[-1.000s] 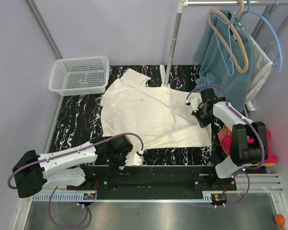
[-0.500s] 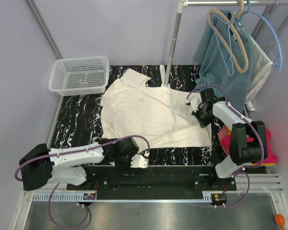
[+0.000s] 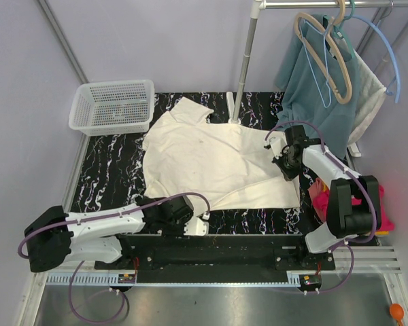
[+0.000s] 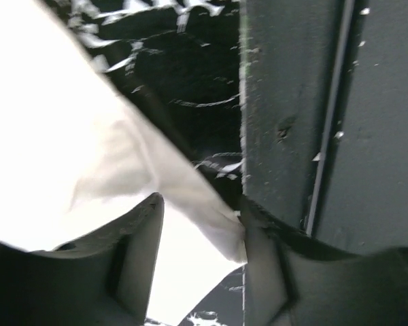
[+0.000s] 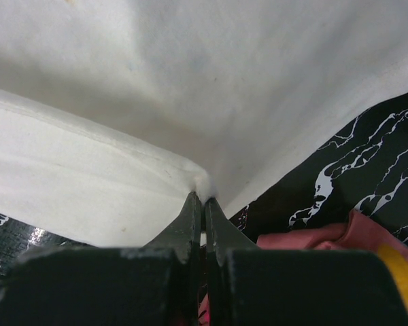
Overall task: Fold and stack the t-shirts
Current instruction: Fold the tshirt
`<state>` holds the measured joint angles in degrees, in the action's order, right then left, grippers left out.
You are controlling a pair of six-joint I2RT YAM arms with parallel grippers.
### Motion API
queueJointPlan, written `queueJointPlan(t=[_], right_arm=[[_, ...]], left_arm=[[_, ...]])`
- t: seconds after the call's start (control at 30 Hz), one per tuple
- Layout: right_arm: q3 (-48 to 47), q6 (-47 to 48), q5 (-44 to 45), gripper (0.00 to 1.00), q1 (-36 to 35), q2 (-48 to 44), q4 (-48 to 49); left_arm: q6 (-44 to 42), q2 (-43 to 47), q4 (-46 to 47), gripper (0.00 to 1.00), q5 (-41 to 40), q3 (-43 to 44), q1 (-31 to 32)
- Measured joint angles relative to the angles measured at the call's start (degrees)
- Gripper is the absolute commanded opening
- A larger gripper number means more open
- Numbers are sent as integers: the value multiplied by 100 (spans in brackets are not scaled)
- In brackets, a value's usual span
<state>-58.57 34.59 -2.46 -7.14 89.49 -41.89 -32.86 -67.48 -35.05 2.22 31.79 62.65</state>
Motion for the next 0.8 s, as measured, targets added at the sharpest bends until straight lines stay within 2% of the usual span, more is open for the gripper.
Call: queueJointPlan(t=[0.03,0.07,0.13,0.17,0.47,0.8], right_arm=[[20,0,0,0,0,-50,-9],[37,0,0,0,0,-105,-26],[50,-7,-4,0,0,-201,-83],[52,-17,-4,0,0,-249,-116],[219,-92,-66,0,0,-758,-282],[328,-107,-68,0,0,-1003,-365]], left_arm=[[9,109,-35,23,-72,0,0],[9,225,-74,14,-140,0,0],[9,415,-205,2,-280,17,2],[7,474,-306,0,-332,48,0],[33,896,-1043,0,-804,708,13],[-348,920,-1176,0,-1580,1128,17]])
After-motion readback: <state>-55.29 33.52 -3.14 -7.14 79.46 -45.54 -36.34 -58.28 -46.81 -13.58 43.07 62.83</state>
